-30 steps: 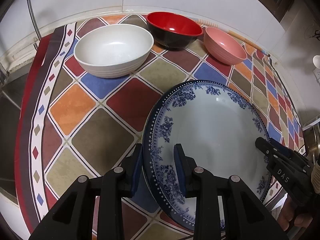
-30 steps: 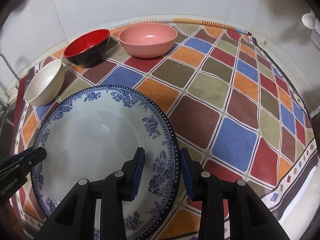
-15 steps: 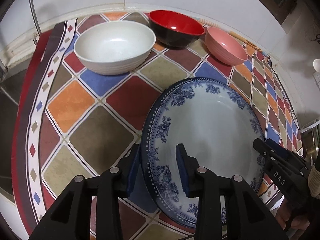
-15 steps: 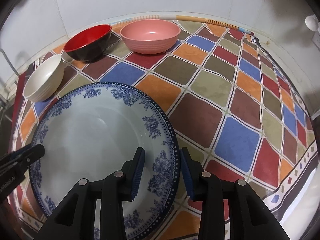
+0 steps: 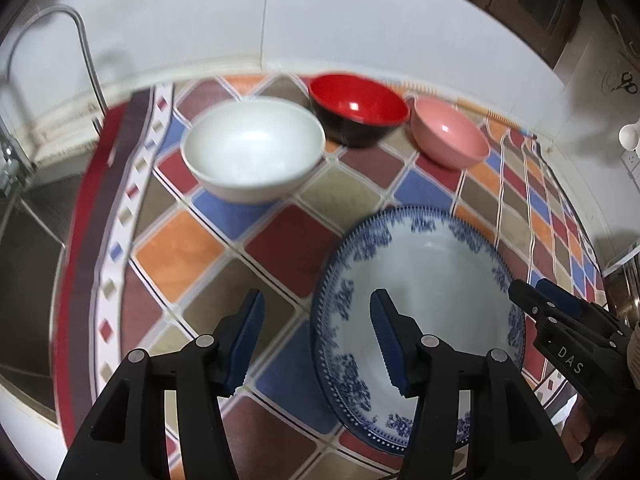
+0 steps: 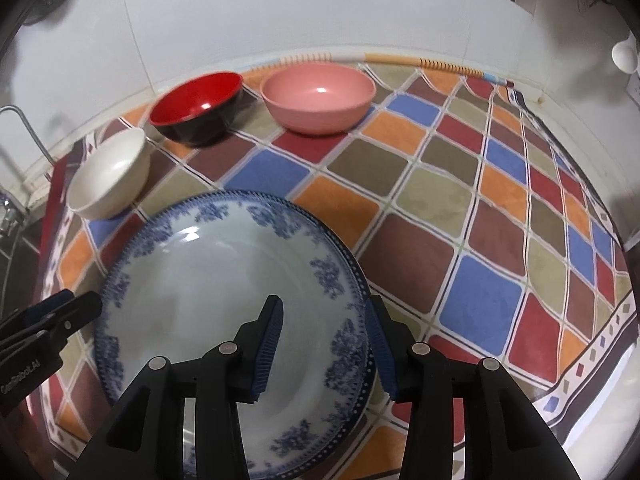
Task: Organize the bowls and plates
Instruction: 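Move both grippers to the rim of the white bowl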
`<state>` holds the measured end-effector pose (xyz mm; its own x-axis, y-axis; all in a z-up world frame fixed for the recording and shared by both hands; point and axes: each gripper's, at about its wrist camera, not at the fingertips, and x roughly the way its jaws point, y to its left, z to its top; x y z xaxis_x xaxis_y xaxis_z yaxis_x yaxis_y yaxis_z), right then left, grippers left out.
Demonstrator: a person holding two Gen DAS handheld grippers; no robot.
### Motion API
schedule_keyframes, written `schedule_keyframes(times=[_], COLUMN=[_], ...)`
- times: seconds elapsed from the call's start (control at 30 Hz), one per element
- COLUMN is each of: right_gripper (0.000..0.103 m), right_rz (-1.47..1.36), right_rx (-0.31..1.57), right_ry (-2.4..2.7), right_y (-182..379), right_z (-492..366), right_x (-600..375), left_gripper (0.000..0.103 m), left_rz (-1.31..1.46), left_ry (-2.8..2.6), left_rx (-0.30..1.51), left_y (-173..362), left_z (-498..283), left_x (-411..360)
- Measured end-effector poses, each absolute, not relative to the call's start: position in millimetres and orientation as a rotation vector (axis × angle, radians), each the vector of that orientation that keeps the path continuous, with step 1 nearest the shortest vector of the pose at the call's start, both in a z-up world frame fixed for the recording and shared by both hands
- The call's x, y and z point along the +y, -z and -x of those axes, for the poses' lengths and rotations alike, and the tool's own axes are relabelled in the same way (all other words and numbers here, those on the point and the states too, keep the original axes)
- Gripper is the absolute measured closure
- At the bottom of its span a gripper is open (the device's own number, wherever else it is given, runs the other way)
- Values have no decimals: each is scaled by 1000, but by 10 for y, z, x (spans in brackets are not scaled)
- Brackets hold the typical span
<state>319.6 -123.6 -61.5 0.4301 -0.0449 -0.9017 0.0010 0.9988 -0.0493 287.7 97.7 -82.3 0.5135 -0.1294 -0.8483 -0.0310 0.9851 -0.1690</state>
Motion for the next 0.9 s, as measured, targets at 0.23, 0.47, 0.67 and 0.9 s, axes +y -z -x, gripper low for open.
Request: schedule_keyframes(times=[0.23,0.47,0.67,0.9], right_gripper=[59,59,59,59], right_rz=[33,16,30,41], right_rx=[1050,981,923,900], right_ry=[-33,-103,-170,-249], right_y=[366,163,22,-7], right_z=[-3232,-3312,-3428,-3634], right_x=[-1066,-848,-614,-331], left_gripper=[49,49,50,50], left_rz=[121,117,121,133], left_ry=[21,-22,-64,-86], left_rx=[919,858,841,854], left_y=[501,285,251,341], left_z=[-2845,-2885,-2994,-3215], left_x=[1139,1344,1513,1712])
